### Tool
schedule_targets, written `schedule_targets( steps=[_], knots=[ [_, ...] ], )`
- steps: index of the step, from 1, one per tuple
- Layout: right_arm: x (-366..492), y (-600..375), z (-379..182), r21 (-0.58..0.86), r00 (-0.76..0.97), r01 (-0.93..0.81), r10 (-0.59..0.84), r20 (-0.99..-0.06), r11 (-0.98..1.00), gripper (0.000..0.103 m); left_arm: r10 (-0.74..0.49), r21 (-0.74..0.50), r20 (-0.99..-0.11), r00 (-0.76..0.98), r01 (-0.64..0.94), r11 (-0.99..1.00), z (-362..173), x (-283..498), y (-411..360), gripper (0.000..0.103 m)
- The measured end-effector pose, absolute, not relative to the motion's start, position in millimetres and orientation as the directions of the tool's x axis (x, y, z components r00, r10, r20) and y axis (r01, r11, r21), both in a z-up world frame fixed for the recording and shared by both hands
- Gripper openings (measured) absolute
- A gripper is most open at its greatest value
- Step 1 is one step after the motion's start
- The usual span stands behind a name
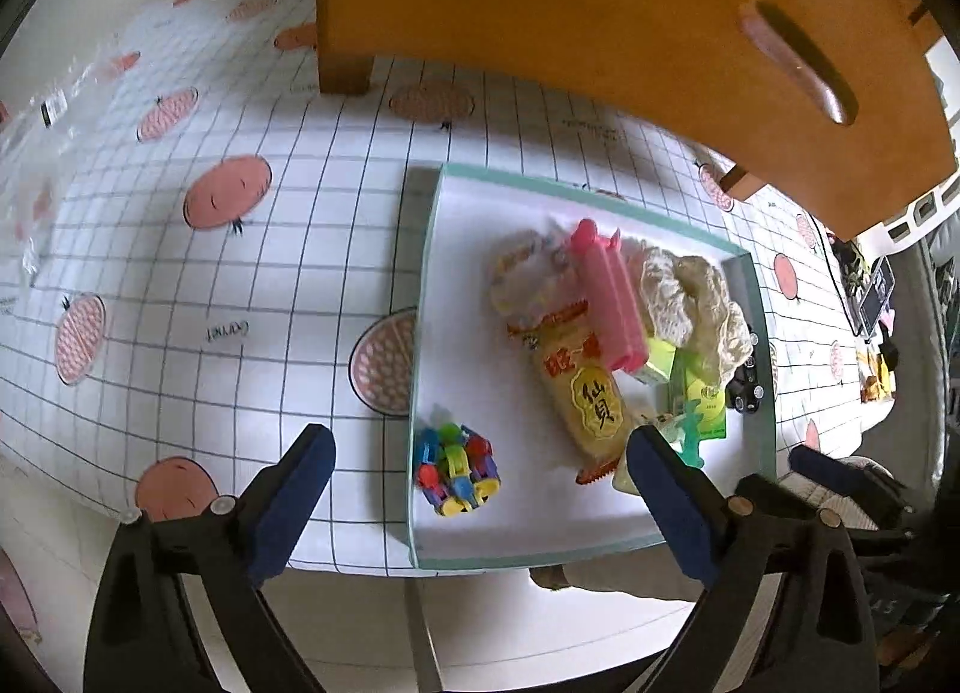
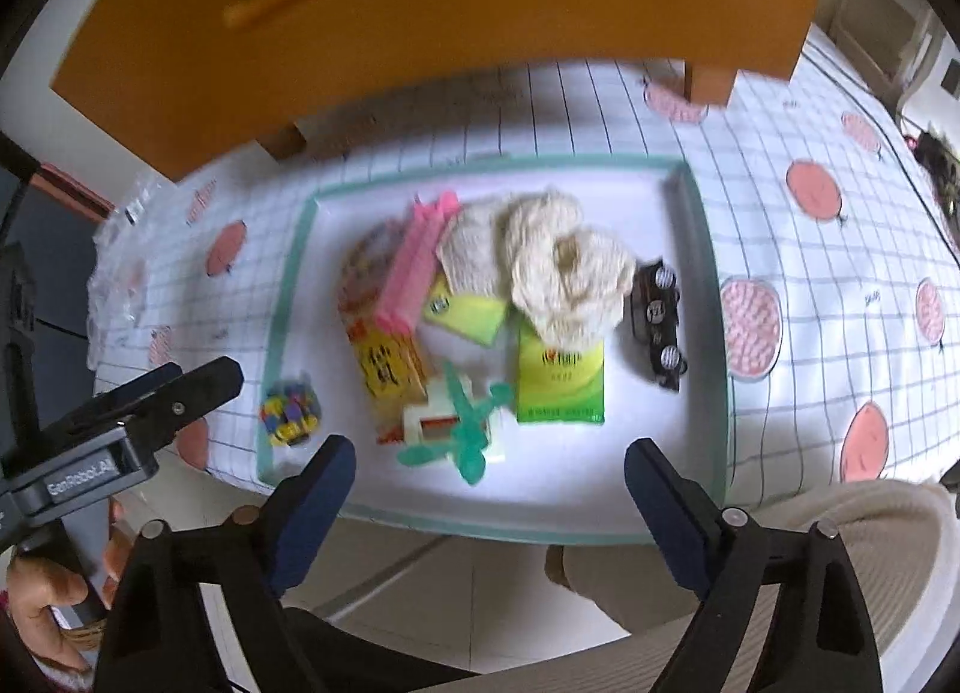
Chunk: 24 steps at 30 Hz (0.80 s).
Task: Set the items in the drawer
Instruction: 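Move both tools back down over the tray, then grasp the multicolour block toy with the left tool while the right grasps the green cactus toy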
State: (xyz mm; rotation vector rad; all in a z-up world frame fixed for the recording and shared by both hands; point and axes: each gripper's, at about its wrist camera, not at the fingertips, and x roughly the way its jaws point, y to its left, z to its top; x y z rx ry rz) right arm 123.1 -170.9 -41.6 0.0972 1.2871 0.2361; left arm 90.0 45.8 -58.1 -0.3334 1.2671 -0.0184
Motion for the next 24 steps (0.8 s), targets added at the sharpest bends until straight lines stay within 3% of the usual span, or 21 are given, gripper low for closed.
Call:
schedule_targets(
  steps=[2,6,8,12,14,24],
  knots=[
    [123,-170,-49,0.204,0.235,-0.120,0.227,-0.945,0.972,0.089,-0.206,-0.264,-0.934,0.294,-0.175,0.948,-63,90,47,0.087],
    [125,-171,-60,0.222,0.194,-0.105,0.239,-0.951,0.969,0.084,-0.229,-0.286,-0.936,0.268,-0.195,0.938,-72,90,50,0.084],
    [128,-171,-63,0.233,0.180,-0.097,0.248,-0.952,0.968,0.083,-0.238,-0.292,-0.937,0.257,-0.197,0.936,-76,89,50,0.076],
    [131,-166,-67,0.254,0.158,-0.096,0.267,-0.951,0.962,0.080,-0.258,-0.308,-0.936,0.239,-0.203,0.930,-82,88,51,0.072],
    [132,-162,-70,0.252,0.150,-0.098,0.264,-0.953,0.963,0.076,-0.267,-0.316,-0.935,0.234,-0.204,0.927,-83,87,52,0.065],
    [133,-150,-82,0.272,0.104,-0.090,0.281,-0.954,0.958,0.065,-0.307,-0.344,-0.929,0.206,-0.177,0.922,-87,86,44,0.058]
  ],
)
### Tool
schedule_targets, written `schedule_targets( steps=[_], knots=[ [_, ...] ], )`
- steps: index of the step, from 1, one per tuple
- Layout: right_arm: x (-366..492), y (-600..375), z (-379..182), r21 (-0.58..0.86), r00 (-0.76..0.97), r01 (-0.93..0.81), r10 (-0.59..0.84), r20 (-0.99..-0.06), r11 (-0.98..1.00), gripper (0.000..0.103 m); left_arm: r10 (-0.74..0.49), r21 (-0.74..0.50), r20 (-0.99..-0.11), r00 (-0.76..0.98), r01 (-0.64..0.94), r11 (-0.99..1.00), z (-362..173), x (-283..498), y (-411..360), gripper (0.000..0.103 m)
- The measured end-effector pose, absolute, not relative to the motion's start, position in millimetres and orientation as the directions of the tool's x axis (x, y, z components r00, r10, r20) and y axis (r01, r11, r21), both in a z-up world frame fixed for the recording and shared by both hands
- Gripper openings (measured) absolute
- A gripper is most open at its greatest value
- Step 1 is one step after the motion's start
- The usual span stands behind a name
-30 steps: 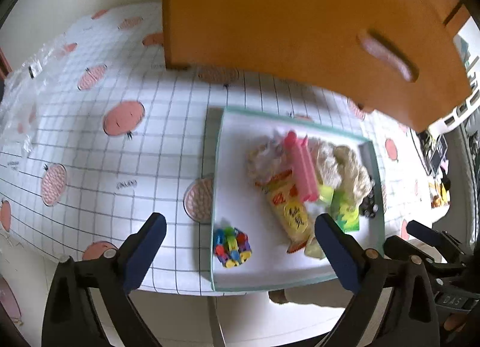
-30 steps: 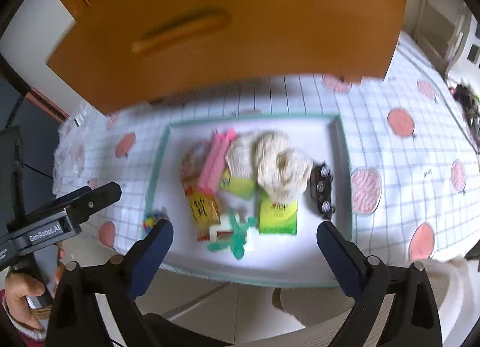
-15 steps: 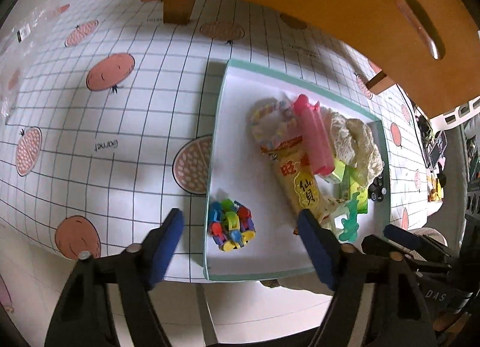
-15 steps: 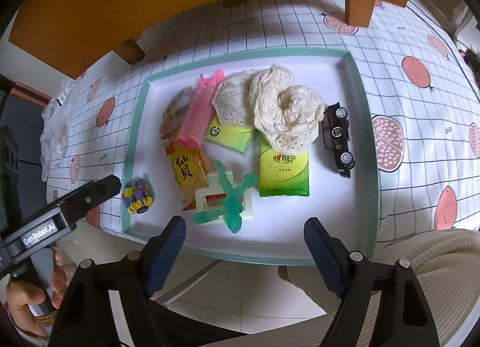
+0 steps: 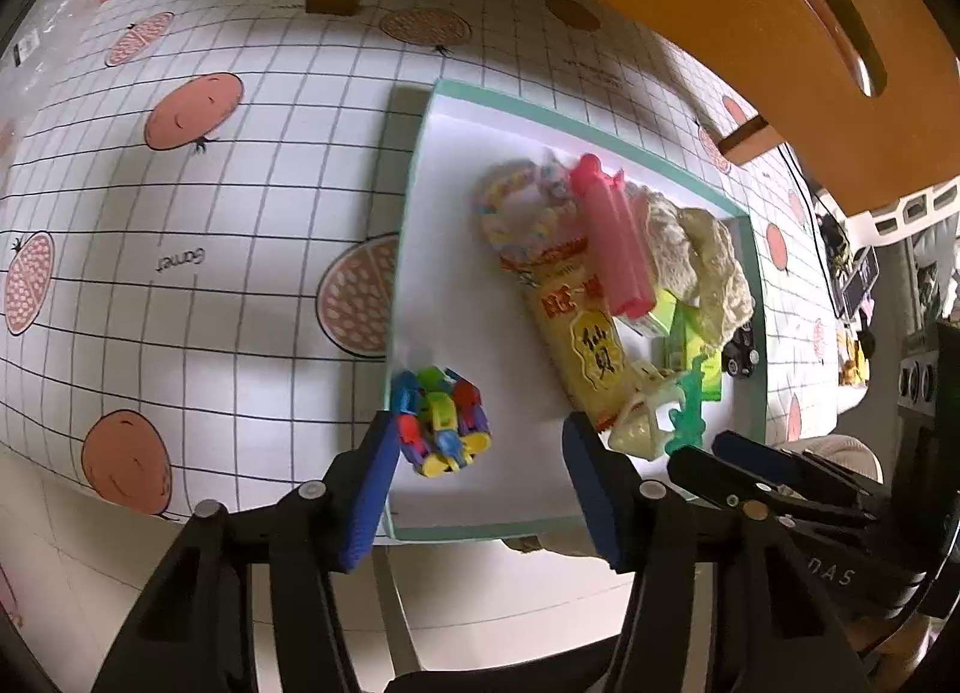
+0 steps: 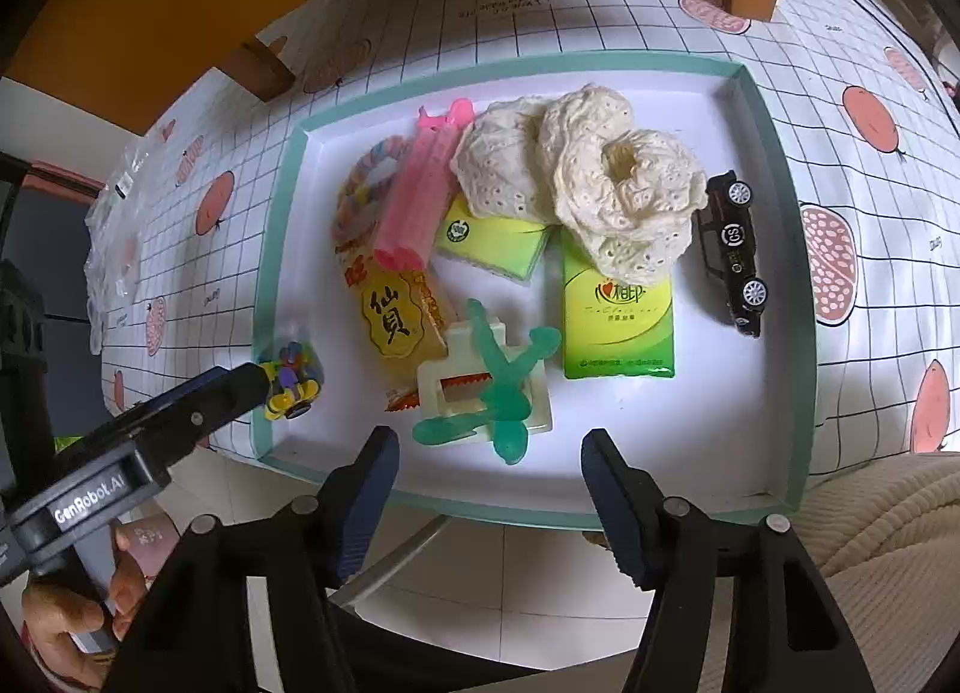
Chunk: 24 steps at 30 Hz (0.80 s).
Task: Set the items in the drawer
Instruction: 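Grasp the multicolour block toy with the left tool while the right grasps the green cactus toy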
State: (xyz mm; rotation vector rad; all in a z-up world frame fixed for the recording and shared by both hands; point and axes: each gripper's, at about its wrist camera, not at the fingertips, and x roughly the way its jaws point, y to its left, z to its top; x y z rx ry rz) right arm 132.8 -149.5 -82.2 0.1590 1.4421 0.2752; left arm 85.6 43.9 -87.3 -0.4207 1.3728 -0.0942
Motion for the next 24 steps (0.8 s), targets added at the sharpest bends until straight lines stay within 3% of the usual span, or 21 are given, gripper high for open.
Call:
schedule_targets(
  steps=[11,24],
  knots=[
    [135,-154,-91,0.282,0.073,-0.059,0.285,-0.956,0.958,0.059,-0.361,-0.393,-0.913,0.188,-0.169,0.904,-98,86,37,0.058],
    [141,-161,-89,0.341,0.111,-0.001,0.339,-0.934,0.940,0.054,-0.333,-0.365,-0.922,0.197,-0.160,0.917,-100,87,36,0.058]
  ],
)
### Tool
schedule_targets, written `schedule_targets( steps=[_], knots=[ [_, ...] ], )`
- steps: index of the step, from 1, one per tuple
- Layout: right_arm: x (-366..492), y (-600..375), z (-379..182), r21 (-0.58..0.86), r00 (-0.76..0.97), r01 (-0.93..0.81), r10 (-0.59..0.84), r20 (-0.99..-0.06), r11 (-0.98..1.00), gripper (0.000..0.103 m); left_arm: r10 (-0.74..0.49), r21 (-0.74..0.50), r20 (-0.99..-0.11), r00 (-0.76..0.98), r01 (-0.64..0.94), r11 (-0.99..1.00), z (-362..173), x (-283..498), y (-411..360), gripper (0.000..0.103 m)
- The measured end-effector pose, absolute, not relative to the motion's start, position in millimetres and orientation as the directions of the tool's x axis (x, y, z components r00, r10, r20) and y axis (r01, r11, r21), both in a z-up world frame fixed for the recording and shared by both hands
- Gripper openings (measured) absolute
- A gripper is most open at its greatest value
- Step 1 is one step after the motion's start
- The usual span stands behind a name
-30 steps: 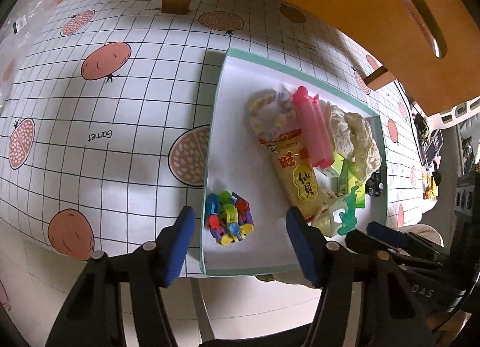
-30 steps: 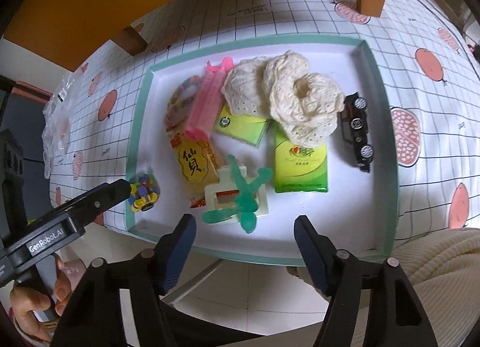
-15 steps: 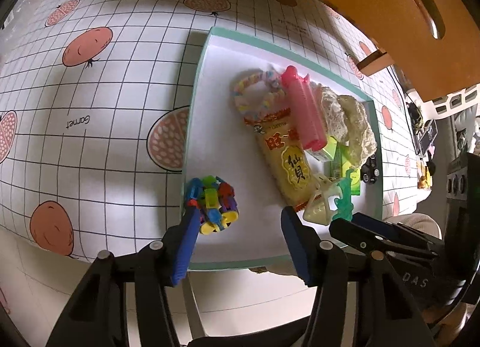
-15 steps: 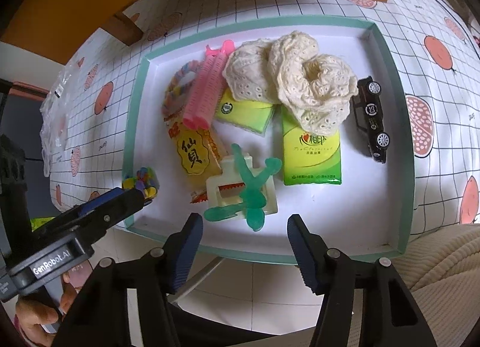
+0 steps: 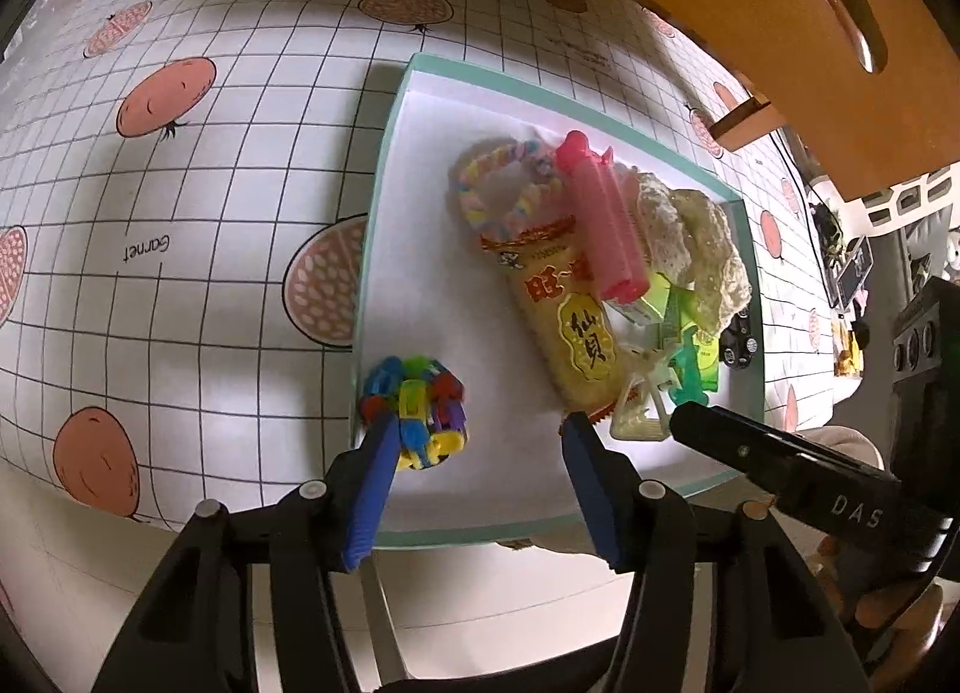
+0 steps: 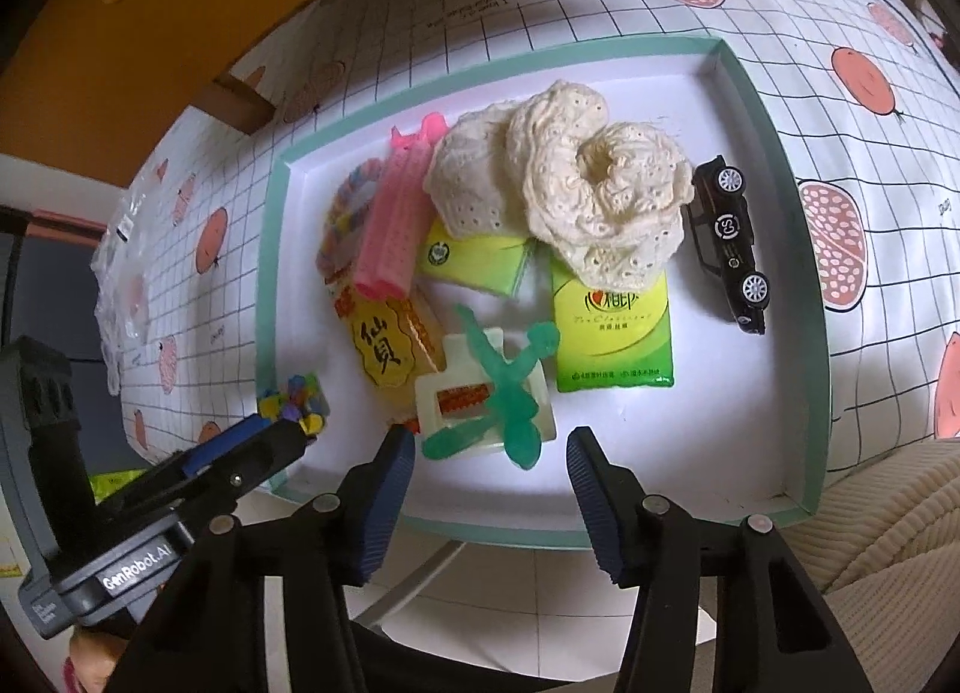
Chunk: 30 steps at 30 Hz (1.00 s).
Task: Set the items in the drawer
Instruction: 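Grasp the multicolour block toy with the left tool while the right grasps the green cactus toy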
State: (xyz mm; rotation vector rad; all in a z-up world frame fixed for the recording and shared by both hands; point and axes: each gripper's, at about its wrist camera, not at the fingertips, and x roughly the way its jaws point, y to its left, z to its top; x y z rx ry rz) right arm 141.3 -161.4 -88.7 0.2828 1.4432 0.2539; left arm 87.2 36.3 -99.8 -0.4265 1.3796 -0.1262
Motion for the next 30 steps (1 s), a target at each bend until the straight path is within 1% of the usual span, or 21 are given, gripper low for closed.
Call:
schedule_targets(
  steps=[3,5,6,7,8,11,16,20,25,30],
  knots=[
    [144,-167,-88,0.343,0.112,0.001,0.341,-0.933,0.939,0.050,-0.321,-0.355,-0.925,0.202,-0.166,0.920,-102,87,37,0.056],
    [144,-167,-88,0.348,0.111,-0.001,0.346,-0.932,0.937,0.047,-0.312,-0.347,-0.928,0.206,-0.165,0.923,-102,87,38,0.050],
    [145,-165,-88,0.351,0.112,-0.002,0.349,-0.930,0.936,0.044,-0.311,-0.346,-0.928,0.207,-0.167,0.923,-102,87,39,0.049],
    [145,-163,-88,0.350,0.112,-0.005,0.349,-0.930,0.937,0.044,-0.311,-0.347,-0.927,0.209,-0.170,0.922,-102,86,40,0.048],
    [146,-162,-88,0.347,0.113,-0.007,0.345,-0.932,0.938,0.044,-0.310,-0.347,-0.927,0.210,-0.174,0.922,-101,86,41,0.044],
    [145,-159,-89,0.345,0.115,-0.012,0.344,-0.932,0.939,0.041,-0.312,-0.351,-0.926,0.213,-0.184,0.918,-101,84,47,0.039],
    [144,-157,-89,0.351,0.121,-0.008,0.349,-0.929,0.937,0.038,-0.331,-0.373,-0.919,0.215,-0.197,0.907,-100,81,53,0.037],
    [143,-162,-89,0.355,0.123,-0.005,0.353,-0.928,0.935,0.036,-0.322,-0.366,-0.921,0.218,-0.204,0.908,-100,77,58,0.027],
    [142,-163,-88,0.353,0.118,-0.007,0.351,-0.929,0.936,0.036,-0.292,-0.336,-0.931,0.219,-0.199,0.921,-99,78,55,0.027],
    [141,-164,-89,0.355,0.116,-0.003,0.353,-0.928,0.935,0.036,-0.232,-0.272,-0.949,0.214,-0.180,0.945,-99,78,49,0.027]
  ],
)
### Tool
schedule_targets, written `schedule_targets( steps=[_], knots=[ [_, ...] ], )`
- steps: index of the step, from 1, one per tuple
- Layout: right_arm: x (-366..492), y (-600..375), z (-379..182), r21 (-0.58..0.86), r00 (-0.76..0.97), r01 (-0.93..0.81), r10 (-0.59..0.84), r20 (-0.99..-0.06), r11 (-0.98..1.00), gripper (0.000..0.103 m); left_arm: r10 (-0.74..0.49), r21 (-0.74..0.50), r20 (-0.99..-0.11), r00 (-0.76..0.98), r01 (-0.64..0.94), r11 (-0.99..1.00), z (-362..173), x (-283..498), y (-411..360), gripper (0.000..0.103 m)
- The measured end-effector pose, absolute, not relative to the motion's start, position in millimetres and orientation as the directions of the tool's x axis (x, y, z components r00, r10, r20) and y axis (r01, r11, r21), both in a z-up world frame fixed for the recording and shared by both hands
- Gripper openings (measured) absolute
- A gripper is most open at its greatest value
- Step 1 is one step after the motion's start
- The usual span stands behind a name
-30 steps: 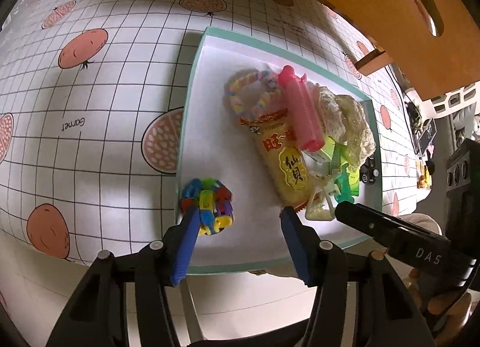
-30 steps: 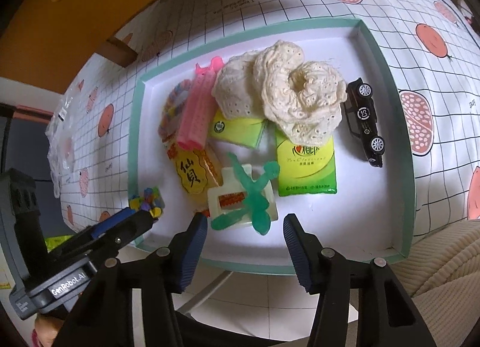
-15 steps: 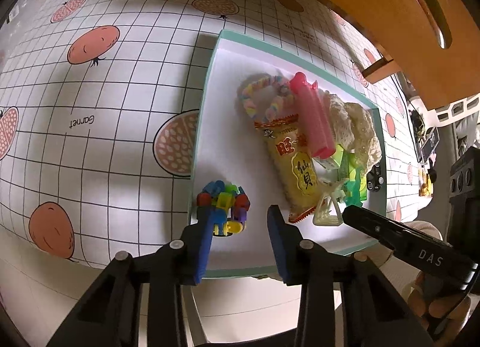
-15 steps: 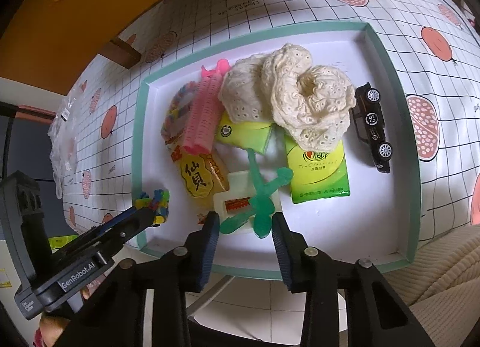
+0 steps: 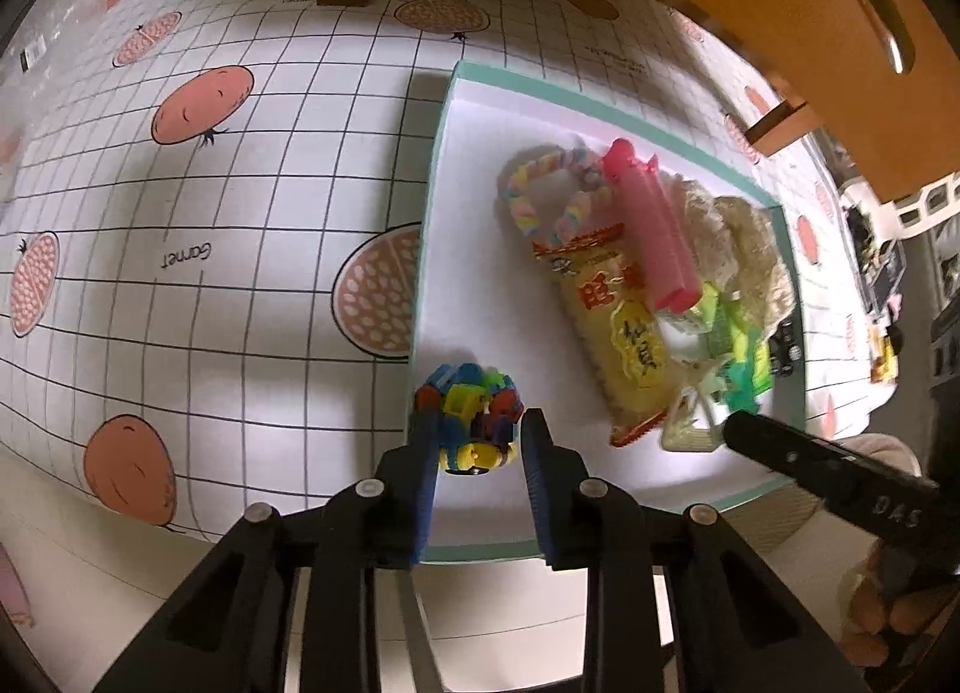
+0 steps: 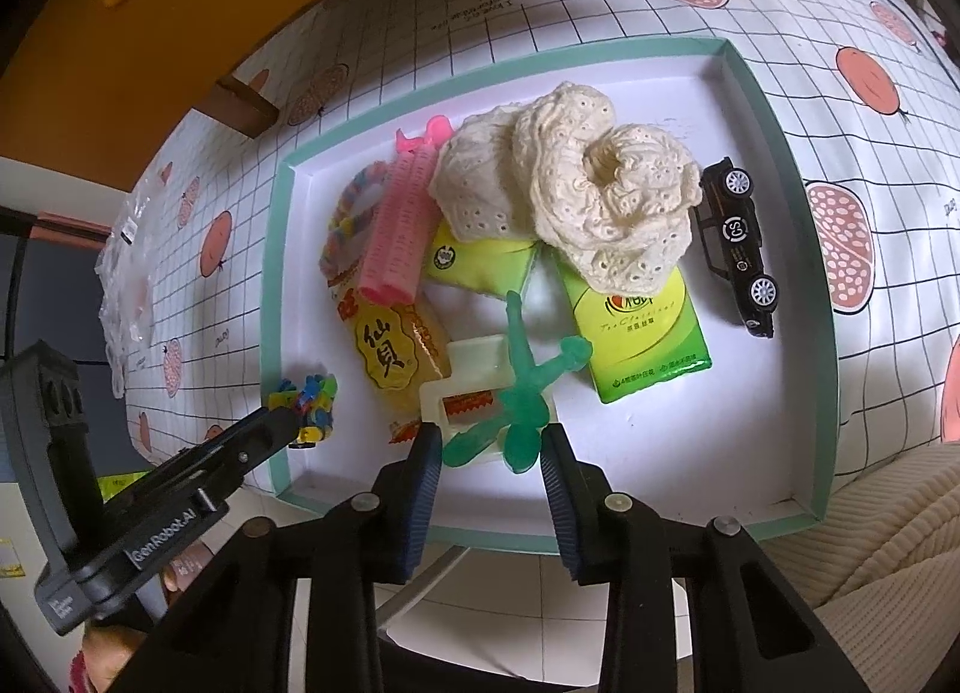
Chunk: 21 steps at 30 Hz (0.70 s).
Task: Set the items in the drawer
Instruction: 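Grasp the multicolour block toy with the left tool while the right grasps the green cactus toy, then carry the block toy and cactus toy up into the open drawer with both tools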
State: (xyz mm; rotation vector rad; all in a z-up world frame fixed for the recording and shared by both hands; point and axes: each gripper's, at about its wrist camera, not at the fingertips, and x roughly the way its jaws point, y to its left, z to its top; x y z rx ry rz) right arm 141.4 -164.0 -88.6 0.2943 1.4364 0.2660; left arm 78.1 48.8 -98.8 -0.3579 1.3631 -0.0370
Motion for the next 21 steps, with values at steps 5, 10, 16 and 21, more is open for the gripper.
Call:
schedule_targets(
  steps=[5,10,16,21],
  knots=[
    [142,-164,-89,0.356,0.117,0.004,0.353,-0.928,0.935,0.036,-0.216,-0.256,-0.952,0.217,-0.174,0.951,-99,79,46,0.027],
    [141,-164,-87,0.358,0.123,0.003,0.355,-0.927,0.934,0.035,-0.212,-0.254,-0.951,0.227,-0.176,0.951,-99,79,44,0.026],
    [139,-171,-83,0.367,0.134,0.013,0.362,-0.922,0.930,0.034,-0.240,-0.284,-0.944,0.226,-0.188,0.940,-101,78,47,0.025],
    [137,-177,-78,0.380,0.148,0.023,0.373,-0.916,0.925,0.034,-0.262,-0.307,-0.938,0.225,-0.194,0.932,-99,76,49,0.025]
  ],
)
